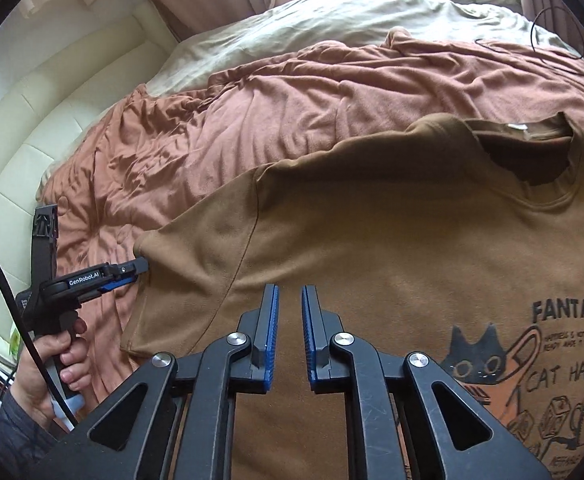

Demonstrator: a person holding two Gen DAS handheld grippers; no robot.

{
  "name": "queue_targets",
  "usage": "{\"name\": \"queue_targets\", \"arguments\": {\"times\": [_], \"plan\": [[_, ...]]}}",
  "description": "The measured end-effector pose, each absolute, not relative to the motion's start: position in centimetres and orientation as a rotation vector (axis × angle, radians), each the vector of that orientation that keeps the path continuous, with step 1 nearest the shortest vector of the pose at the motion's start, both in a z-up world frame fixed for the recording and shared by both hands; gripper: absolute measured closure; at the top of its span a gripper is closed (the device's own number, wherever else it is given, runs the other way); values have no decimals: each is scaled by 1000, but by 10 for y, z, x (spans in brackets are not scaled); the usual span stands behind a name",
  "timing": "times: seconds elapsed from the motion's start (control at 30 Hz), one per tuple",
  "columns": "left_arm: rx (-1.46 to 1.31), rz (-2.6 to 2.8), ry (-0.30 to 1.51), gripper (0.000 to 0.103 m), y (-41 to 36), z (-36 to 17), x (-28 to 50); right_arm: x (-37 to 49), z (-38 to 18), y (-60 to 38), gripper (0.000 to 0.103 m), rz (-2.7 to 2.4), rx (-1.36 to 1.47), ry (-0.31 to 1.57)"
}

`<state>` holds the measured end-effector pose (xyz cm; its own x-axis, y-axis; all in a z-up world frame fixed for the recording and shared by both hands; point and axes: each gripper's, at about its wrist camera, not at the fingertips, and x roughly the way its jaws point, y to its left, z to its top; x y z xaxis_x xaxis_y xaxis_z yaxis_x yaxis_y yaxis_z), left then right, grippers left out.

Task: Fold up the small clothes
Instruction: 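Grasp the shirt side edge with the left tool and fold it inward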

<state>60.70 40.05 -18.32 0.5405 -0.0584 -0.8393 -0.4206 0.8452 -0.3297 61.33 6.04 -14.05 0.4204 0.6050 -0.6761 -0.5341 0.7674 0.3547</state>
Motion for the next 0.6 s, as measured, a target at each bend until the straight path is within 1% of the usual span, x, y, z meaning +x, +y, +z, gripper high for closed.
{"name": "queue_targets", "arguments": {"times": [0.1, 0.13, 0.2, 0.23, 0.27, 0.43, 0.6], "plan": [[-559, 225, 990, 55, 400, -184, 609, 621, -152, 70, 97, 715, 133, 918], [-580, 208, 992, 57, 400, -184, 610, 623, -154, 72, 97, 716, 151, 932], [-617, 172, 1004, 74, 400, -184, 611, 626, -158, 78, 97, 722, 177, 949], [-626, 160, 1015, 89, 399, -185, 612, 626, -159, 80, 97, 731, 185, 953], [-640, 143, 1025, 95, 399, -186, 612, 627, -160, 83, 97, 740, 190, 958], [-595, 147, 993, 96, 394, -169, 608, 628, -165, 97, 97, 775, 208, 982], [-563, 109, 948, 96, 383, -137, 612, 638, -184, 108, 97, 804, 302, 1052]]}}
